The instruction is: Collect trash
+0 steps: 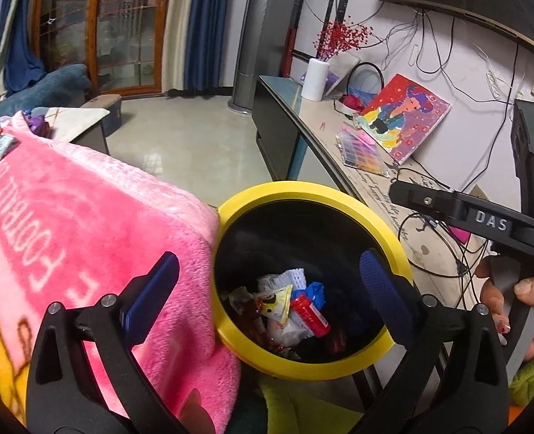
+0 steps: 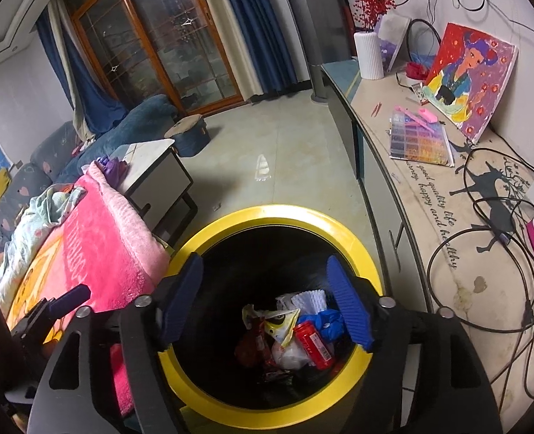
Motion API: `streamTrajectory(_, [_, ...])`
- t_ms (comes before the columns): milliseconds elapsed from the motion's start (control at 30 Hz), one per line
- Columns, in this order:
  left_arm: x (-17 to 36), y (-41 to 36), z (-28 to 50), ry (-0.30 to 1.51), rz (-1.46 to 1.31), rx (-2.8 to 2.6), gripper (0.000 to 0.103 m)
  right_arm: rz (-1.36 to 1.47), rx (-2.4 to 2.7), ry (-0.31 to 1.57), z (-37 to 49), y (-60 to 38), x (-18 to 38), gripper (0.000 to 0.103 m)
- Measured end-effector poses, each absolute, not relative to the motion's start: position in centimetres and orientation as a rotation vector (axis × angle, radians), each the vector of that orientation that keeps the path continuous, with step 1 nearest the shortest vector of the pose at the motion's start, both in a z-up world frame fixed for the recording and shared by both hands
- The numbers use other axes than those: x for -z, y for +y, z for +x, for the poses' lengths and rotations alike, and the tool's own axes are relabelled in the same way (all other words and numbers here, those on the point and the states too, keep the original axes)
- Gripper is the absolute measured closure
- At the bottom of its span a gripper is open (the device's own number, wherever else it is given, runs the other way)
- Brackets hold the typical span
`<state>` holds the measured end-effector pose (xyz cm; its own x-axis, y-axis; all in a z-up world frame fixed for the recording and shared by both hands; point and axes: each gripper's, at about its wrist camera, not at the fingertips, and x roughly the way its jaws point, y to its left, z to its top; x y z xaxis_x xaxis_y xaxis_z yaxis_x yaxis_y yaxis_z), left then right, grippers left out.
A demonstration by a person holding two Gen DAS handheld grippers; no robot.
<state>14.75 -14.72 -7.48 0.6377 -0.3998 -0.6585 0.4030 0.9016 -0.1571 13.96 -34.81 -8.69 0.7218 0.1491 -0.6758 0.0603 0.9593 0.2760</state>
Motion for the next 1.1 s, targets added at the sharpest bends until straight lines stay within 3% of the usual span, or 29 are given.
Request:
streamTrajectory(300, [6.5, -12.0, 14.3, 0.739, -0.009, 0.387, 0.011, 0.241, -0.061, 0.721, 12.7, -32.9, 6.7, 0.007])
streamTrajectory(1100, [3.4, -2.4, 8.2, 0.610, -0.027, 0.191, 0.011, 0.120, -0.189, 0.555, 6.8, -22.8, 4.2, 0.007])
